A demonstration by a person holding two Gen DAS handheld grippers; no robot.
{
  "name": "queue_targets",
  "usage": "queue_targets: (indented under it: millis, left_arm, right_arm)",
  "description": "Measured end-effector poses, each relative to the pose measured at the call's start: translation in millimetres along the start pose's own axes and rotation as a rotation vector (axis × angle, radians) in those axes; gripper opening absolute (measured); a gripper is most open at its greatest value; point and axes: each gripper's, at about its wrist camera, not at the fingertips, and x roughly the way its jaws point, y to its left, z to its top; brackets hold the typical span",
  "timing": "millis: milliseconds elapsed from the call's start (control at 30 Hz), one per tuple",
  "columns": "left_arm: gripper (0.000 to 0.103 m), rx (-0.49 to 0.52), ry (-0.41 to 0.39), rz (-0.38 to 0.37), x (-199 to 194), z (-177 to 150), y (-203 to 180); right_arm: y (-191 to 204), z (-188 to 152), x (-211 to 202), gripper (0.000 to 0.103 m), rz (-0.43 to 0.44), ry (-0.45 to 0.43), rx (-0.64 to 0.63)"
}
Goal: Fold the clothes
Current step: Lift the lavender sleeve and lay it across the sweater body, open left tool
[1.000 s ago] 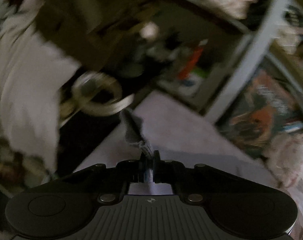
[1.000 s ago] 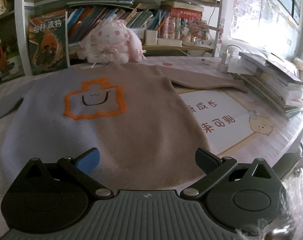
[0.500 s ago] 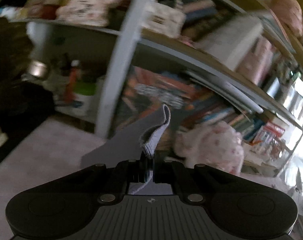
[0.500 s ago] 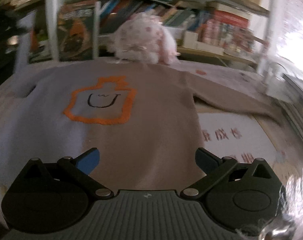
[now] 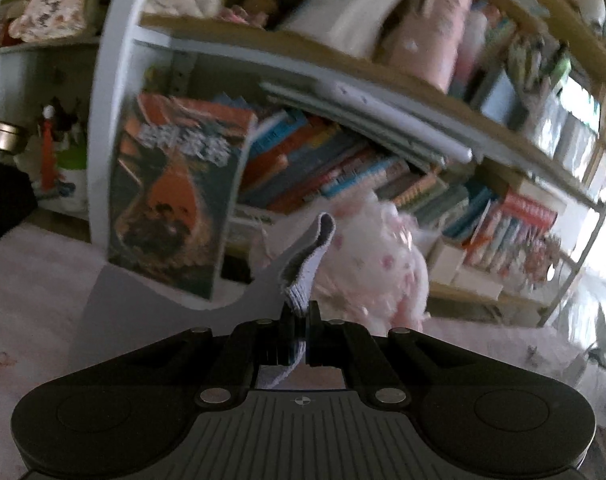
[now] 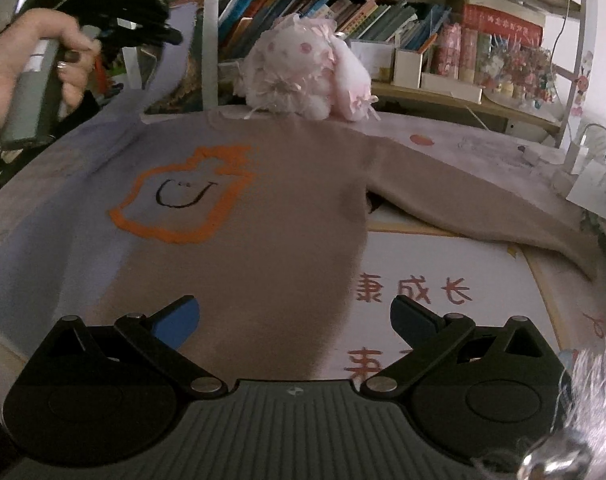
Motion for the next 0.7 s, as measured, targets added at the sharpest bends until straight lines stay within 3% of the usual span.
queue_targets:
  millis: [233, 467, 633, 700]
  left_arm:
    - [0.003, 0.034, 0.082, 0.026, 30.5, -28.8, -26.5]
    - [0.004, 0.095, 0.144, 0.005, 53.1, -50.5, -54.2]
    - [0.020, 0.143, 0.227, -0.006, 65.9, -64.1, -72.4]
    - [0.050, 0.153, 0.253, -0.056, 62.0, -67.2, -77.7]
  right_arm:
    - [-23.0, -4.3, -0.6, 0.103, 0.007, 0.010, 0.014]
    - [-36.2, -11.7, -5.7, 0.103, -0.009, 0.022, 0.041]
    - [-41.2, -16.1, -8.3, 0.103, -0.021, 0.032, 0.059]
    - [-42.3, -16.5, -8.6, 0.103, -0.022, 0.033, 0.066]
